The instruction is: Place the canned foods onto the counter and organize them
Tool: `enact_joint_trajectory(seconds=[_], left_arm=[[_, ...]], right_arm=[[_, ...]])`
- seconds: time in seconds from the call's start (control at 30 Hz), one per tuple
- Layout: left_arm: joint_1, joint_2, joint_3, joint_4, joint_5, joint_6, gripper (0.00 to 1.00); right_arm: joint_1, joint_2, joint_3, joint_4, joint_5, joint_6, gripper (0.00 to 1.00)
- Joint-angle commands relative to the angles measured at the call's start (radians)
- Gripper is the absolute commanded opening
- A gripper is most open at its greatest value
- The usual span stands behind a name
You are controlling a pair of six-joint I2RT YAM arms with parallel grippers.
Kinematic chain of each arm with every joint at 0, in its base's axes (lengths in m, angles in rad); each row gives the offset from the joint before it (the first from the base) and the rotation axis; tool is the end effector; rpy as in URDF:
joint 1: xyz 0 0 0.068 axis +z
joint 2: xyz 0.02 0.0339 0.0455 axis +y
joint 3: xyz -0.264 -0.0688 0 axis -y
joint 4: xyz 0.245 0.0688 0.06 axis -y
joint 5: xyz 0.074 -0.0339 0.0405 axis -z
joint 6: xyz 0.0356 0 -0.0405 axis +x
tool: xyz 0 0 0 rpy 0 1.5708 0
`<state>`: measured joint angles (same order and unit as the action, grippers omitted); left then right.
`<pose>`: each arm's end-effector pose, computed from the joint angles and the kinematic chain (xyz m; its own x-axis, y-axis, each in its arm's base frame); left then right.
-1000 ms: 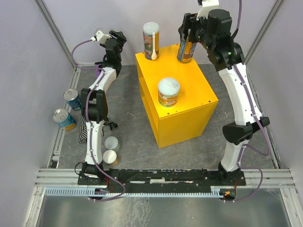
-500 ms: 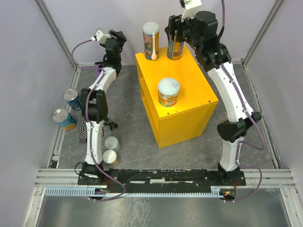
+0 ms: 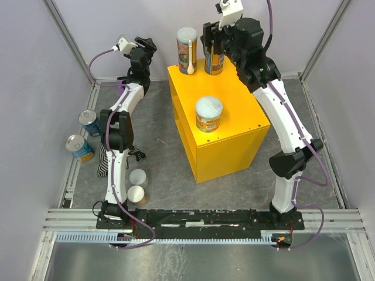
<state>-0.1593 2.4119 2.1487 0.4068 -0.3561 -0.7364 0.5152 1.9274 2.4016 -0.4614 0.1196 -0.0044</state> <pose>0.5699 -0.0790 0.2990 0.2336 -0.6751 -0.6998 -0.0473 0.7109 -0.7017 0.3607 0.1993 0.5275 0.0128 0.0022 -0.9999 -0.3853 0.9228 -0.0029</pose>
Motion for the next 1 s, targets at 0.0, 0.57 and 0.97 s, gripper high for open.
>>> enact_joint_trajectory(seconds=[0.0, 0.57, 0.97], left_arm=[[0.001, -0.024, 0.004, 0.047, 0.011, -0.034, 0.70], [0.000, -0.040, -0.003, -0.020, -0.060, -0.052, 0.71], [-0.050, -0.431, -0.349, -0.090, -0.167, 0.081, 0.71]], right_arm=[[0.003, -0.076, -0.031, 0.056, 0.042, -0.026, 0.79], [0.021, -0.205, -0.129, 0.074, 0.067, 0.023, 0.99], [0.028, -0.500, -0.417, 0.110, 0.119, 0.076, 0.99]])
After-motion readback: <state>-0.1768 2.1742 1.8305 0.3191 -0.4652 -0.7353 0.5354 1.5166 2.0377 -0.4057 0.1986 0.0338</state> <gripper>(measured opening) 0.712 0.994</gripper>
